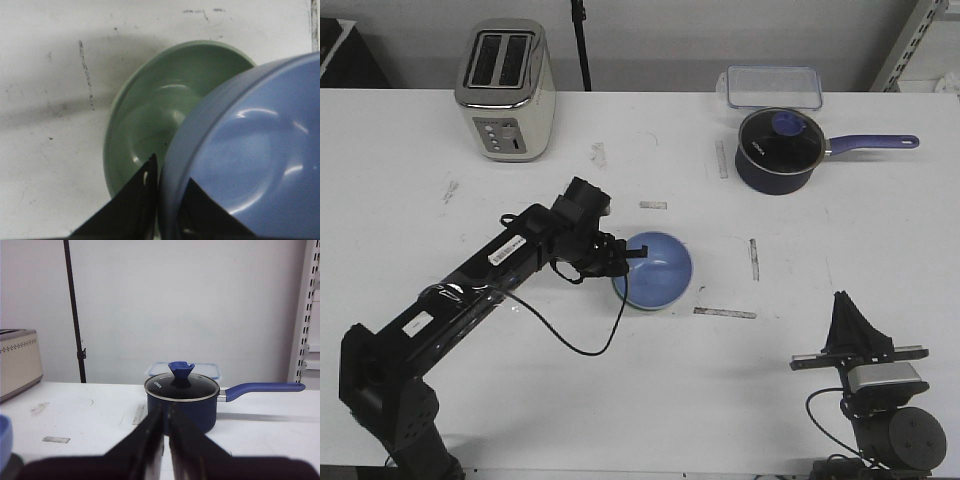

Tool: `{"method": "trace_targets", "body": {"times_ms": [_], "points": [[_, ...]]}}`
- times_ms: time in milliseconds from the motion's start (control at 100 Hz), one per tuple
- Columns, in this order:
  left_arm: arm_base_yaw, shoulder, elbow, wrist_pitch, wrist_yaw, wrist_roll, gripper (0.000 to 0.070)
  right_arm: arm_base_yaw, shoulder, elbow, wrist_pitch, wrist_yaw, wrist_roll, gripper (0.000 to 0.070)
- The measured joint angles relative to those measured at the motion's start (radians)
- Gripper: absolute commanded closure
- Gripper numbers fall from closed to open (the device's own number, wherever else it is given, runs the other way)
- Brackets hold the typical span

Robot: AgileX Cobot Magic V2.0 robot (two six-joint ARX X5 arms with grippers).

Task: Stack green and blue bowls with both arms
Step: 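Lift the blue bowl with the left gripper and lower it into the green bowl, then open the left gripper and retract it back to rest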

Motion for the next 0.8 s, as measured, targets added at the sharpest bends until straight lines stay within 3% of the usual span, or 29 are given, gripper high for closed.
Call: {"method": "trace_targets", "body": {"times_ms": [170, 320, 490, 650, 800], "points": [[-0.022, 0.017, 0.0, 0.005, -0.007, -0.031, 0.0691, 0.0, 0.0, 0.0, 0.0, 0.0, 0.0, 0.0692], [-0.021, 0.017, 0.0, 0.011, -0.012, -0.051, 0.0564, 0.0, 0.0, 0.0, 0.0, 0.0, 0.0, 0.0692], [-0.021, 0.017, 0.0, 0.015, -0.012, -0.063, 0.0559, 0.0, 0.0, 0.0, 0.0, 0.0, 0.0, 0.0692], [-0.021, 0.016, 0.0, 0.036, -0.013, -0.077, 0.0446, 0.0, 0.0, 0.0, 0.0, 0.0, 0.0, 0.0692], [-0.021, -0.017, 0.0, 0.047, -0.013, -0.08, 0.0442, 0.0, 0.0, 0.0, 0.0, 0.0, 0.0, 0.0692]]}}
